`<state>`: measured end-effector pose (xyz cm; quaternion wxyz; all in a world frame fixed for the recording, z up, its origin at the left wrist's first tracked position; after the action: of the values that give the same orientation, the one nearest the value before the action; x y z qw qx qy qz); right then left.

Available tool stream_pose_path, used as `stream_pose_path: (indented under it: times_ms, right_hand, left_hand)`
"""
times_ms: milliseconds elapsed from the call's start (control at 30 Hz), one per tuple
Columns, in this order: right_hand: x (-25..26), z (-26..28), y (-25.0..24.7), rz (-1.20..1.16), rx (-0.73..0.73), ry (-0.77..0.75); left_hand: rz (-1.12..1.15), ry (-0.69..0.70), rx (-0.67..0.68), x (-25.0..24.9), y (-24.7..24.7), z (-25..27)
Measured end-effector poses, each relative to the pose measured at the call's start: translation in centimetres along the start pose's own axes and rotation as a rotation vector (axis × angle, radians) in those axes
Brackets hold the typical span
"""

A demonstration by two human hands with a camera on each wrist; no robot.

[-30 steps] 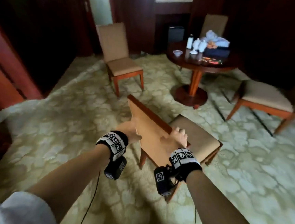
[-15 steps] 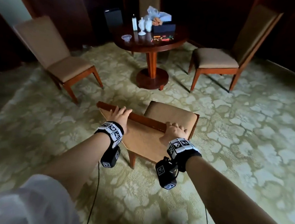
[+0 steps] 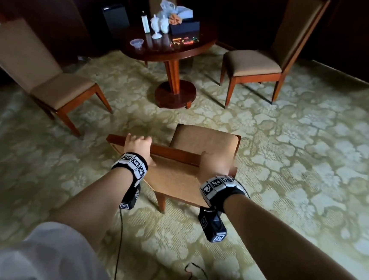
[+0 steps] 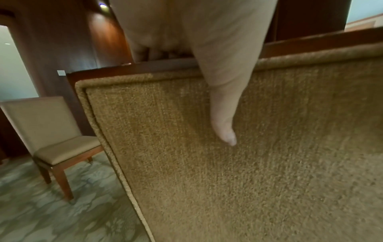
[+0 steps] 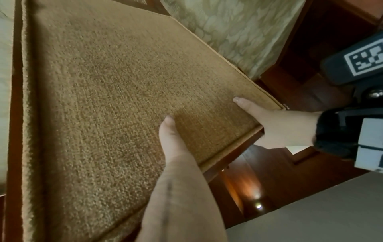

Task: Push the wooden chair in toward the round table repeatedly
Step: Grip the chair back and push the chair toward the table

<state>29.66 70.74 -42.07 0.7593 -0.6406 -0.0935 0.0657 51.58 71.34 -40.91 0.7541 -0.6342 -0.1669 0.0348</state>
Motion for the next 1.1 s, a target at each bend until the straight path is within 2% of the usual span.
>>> stream_pose_path:
  times_ms: [200, 533, 800, 1100]
  right_hand:
    - [-0.2, -0.4, -0.1, 0.001, -0.011, -0.072]
    - [-0.1, 0.0, -0.9, 0.08, 0.041, -0.05]
    - [-0.4, 0.1, -1.5, 0.083, 0.005, -0.081]
    - [-1.5, -3.3, -1.9, 0.128, 0.025, -0.061]
  left_hand:
    - [0.024, 0.062, -0.109, 0.5, 0.0, -0.2]
    - [0.033, 0.094, -0.054, 0.6, -0.1, -0.7]
    - [0.019, 0.087, -0.117, 0.7, 0.1, -0.8]
    - [0.088, 0.138, -0.186, 0.0, -0.2, -3.1]
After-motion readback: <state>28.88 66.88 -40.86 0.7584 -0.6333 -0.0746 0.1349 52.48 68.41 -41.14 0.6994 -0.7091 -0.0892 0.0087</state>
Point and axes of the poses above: each hand's wrist, its own z-axis away from the middle knuckle, its own y-axis out of the palm, x = y × z, the point moved 4 cm from there along -z, towards the middle knuckle
